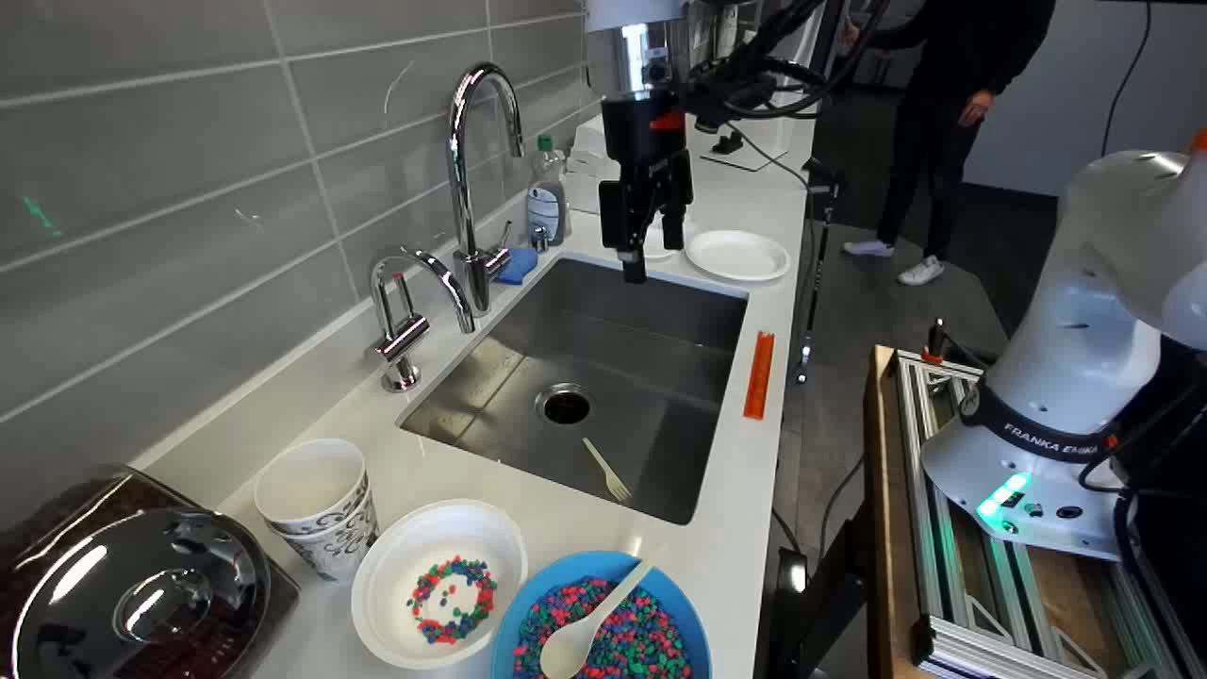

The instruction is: Scoop up the contents in the bowl and put them inside the white bowl

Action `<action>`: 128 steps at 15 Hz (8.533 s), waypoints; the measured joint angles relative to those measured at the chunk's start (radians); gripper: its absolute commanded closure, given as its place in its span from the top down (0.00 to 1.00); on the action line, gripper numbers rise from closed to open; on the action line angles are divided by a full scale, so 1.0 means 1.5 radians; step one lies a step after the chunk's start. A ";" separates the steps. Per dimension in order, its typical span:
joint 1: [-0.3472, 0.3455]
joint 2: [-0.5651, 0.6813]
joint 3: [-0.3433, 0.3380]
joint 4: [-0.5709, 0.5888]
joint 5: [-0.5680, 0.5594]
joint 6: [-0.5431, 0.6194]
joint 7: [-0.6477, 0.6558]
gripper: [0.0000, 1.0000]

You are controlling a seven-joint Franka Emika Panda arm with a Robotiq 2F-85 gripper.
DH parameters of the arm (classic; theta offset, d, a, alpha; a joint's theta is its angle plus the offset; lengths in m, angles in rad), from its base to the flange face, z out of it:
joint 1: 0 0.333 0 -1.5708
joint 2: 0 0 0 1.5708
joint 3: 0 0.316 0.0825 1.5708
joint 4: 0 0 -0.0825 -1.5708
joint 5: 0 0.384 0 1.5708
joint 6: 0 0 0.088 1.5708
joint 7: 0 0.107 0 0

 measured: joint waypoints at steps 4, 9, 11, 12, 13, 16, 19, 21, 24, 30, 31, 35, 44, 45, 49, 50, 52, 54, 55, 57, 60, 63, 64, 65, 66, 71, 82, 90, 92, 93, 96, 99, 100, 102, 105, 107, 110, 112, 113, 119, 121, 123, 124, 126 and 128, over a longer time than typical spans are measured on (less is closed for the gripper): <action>0.000 0.000 0.000 0.000 0.000 0.000 0.000 1.00; 0.000 0.000 0.000 0.000 0.000 0.000 0.000 1.00; 0.006 0.004 0.004 0.007 -0.015 0.001 -0.013 1.00; 0.012 0.009 0.010 0.016 -0.031 0.003 -0.023 1.00; 0.021 0.017 0.019 0.028 -0.048 0.007 -0.030 1.00; 0.054 0.047 0.050 0.066 -0.097 0.032 -0.044 1.00; 0.085 0.075 0.073 0.093 -0.137 0.058 -0.074 1.00; 0.102 0.091 0.084 0.104 -0.165 0.075 -0.101 1.00; 0.124 0.112 0.096 0.110 -0.204 0.112 -0.146 1.00; 0.164 0.164 0.120 0.115 -0.255 0.200 -0.223 1.00; 0.165 0.165 0.120 0.115 -0.255 0.200 -0.223 1.00; 0.162 0.162 0.116 0.117 -0.255 0.200 -0.223 1.00; 0.191 0.161 0.151 0.077 -0.255 0.247 -0.378 1.00; 0.194 0.161 0.155 0.065 -0.255 0.255 -0.393 1.00; 0.202 0.162 0.164 0.019 -0.255 0.291 -0.444 1.00; 0.202 0.163 0.165 0.011 -0.255 0.298 -0.457 1.00; 0.203 0.168 0.166 0.001 -0.255 0.305 -0.488 1.00; 0.203 0.177 0.168 -0.002 -0.255 0.306 -0.520 1.00; 0.204 0.182 0.170 -0.002 -0.255 0.306 -0.533 1.00; 0.204 0.195 0.173 -0.001 -0.255 0.306 -0.550 1.00; 0.206 0.212 0.178 0.001 -0.250 0.306 -0.552 1.00; 0.211 0.221 0.187 0.001 -0.230 0.295 -0.540 1.00; 0.213 0.223 0.190 0.001 -0.221 0.292 -0.535 1.00; 0.215 0.225 0.194 0.001 -0.212 0.288 -0.528 1.00; 0.217 0.226 0.197 0.001 -0.203 0.287 -0.522 1.00; 0.221 0.230 0.206 0.000 -0.179 0.287 -0.506 1.00; 0.218 0.246 0.203 0.002 -0.179 0.295 -0.506 1.00; 0.218 0.274 0.196 0.002 -0.183 0.306 -0.497 1.00; 0.218 0.279 0.193 0.002 -0.187 0.314 -0.491 0.98; 0.218 0.281 0.192 0.002 -0.191 0.318 -0.486 0.95; 0.218 0.290 0.188 0.002 -0.204 0.328 -0.474 0.96; 0.218 0.298 0.186 0.002 -0.215 0.329 -0.460 0.88; 0.218 0.300 0.185 0.002 -0.218 0.329 -0.455 0.88; 0.219 0.303 0.184 0.002 -0.224 0.329 -0.445 0.81; 0.220 0.308 0.181 0.003 -0.238 0.329 -0.429 0.75; 0.222 0.310 0.178 0.003 -0.247 0.329 -0.420 0.66; 0.225 0.313 0.173 0.005 -0.261 0.329 -0.406 0.33; 0.227 0.315 0.170 0.006 -0.267 0.329 -0.401 0.16; 0.228 0.316 0.169 0.006 -0.269 0.329 -0.399 0.10; 0.231 0.319 0.166 0.013 -0.281 0.329 -0.391 0.03; 0.233 0.319 0.166 0.016 -0.284 0.329 -0.391 0.03; 0.235 0.318 0.166 0.018 -0.289 0.329 -0.389 0.03; 0.237 0.317 0.166 0.020 -0.291 0.326 -0.388 0.03; 0.242 0.312 0.166 0.022 -0.291 0.304 -0.387 0.03; 0.248 0.300 0.168 0.023 -0.291 0.261 -0.384 0.03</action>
